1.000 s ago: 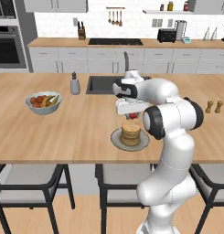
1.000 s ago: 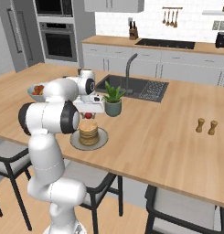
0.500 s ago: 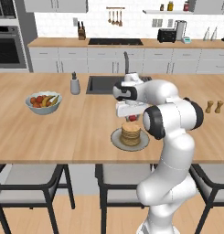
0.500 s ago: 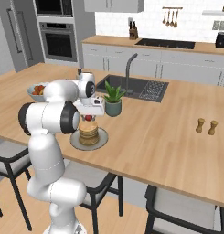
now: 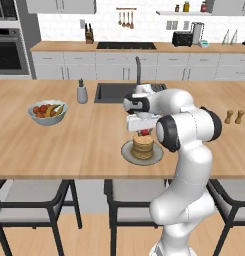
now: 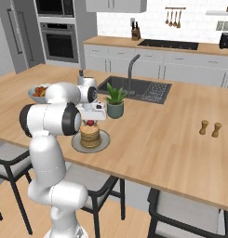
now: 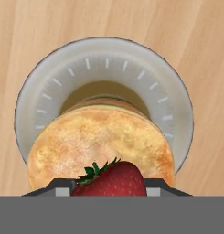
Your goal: Take the strawberry from the fridge and place it on top of the pancake, located on the dining counter.
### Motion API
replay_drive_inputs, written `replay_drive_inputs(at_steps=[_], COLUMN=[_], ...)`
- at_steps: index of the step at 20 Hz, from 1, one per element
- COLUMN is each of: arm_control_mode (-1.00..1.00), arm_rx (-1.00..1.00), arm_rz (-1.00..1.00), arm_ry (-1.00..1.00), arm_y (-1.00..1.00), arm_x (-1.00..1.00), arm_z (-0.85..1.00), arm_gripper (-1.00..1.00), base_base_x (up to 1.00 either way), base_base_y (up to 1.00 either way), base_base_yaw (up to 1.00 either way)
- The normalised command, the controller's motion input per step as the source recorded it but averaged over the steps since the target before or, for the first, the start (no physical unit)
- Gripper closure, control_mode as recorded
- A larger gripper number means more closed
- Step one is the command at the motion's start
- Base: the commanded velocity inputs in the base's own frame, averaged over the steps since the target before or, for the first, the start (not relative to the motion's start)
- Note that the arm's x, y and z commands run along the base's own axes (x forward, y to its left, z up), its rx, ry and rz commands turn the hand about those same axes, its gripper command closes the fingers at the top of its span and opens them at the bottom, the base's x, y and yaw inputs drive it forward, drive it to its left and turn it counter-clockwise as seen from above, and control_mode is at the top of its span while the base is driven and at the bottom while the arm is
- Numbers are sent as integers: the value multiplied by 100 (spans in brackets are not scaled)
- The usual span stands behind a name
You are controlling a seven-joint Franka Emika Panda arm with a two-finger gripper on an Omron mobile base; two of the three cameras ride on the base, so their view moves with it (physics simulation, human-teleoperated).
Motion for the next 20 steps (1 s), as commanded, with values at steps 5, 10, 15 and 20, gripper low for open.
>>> replay_drive_inputs(at_steps=[5,10,15,20], arm_control_mode=[-100,-100,-100,-100], arm_rx=[0,0,-2,0], arm_rz=[0,0,0,0], arm_ry=[0,0,0,0], arm_y=[0,0,0,0], arm_x=[0,-4,-19,-11], arm_z=[-17,-21,-26,-18], arm_gripper=[100,100,-100,-100], base_base_x=[0,0,0,0], base_base_y=[0,0,0,0], base_base_yaw=[0,0,0,0])
